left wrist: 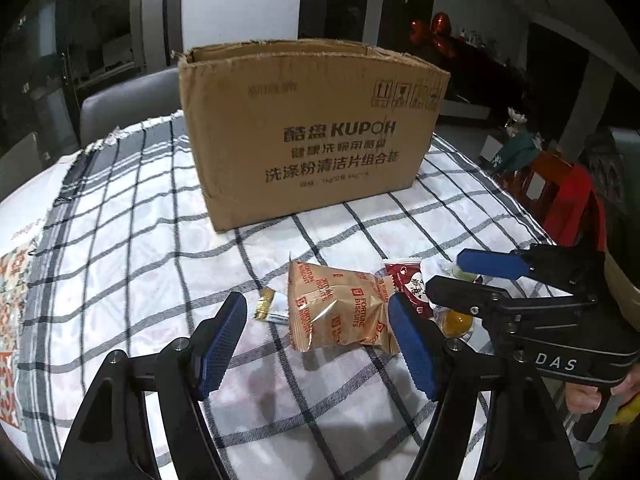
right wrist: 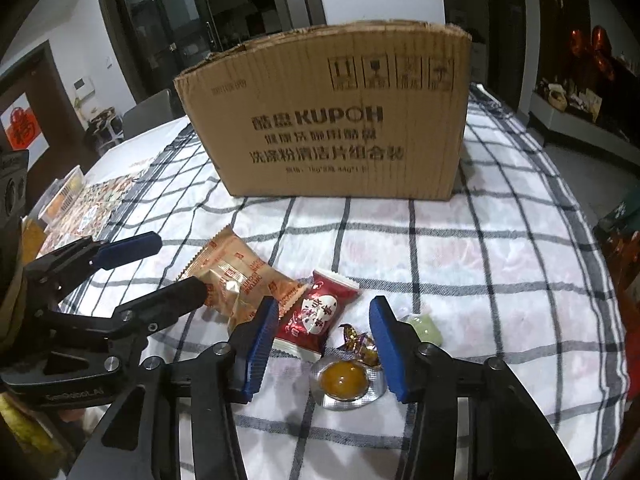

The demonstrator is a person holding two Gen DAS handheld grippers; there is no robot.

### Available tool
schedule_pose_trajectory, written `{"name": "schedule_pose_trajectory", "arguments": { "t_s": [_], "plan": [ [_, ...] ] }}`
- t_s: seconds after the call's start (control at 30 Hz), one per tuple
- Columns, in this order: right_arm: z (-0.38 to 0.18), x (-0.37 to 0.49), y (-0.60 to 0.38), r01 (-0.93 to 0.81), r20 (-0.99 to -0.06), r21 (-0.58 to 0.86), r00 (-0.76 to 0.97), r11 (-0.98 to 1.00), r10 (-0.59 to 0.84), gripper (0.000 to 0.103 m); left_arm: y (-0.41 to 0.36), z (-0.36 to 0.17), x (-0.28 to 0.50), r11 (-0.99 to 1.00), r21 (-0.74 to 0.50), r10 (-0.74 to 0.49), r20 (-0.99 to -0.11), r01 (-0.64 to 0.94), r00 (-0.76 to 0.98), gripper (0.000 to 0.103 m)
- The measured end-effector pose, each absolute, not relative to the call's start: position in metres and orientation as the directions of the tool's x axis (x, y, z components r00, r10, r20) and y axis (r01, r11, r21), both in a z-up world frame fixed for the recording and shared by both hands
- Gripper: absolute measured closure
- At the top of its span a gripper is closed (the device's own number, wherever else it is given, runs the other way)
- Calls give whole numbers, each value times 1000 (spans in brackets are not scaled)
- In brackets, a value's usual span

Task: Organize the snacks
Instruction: 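Grasp the tan biscuit packet with the left tool while the right tool grasps the red candy packet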

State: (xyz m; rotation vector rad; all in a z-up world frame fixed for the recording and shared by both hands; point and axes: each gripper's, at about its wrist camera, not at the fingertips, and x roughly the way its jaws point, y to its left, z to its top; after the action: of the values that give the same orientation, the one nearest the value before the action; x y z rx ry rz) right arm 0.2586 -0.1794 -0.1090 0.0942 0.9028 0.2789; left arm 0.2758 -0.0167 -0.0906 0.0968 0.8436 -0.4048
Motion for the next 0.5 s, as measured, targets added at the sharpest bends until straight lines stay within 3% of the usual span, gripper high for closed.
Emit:
{"name": "schedule_pose_trajectory", "arguments": {
  "t_s": [0.5],
  "plan": [
    [-128, 276, -175, -180, -788, 243, 536, 953, 302, 62, -19, -108, 294, 912, -138, -349, -759, 388, 550, 32]
  ]
}}
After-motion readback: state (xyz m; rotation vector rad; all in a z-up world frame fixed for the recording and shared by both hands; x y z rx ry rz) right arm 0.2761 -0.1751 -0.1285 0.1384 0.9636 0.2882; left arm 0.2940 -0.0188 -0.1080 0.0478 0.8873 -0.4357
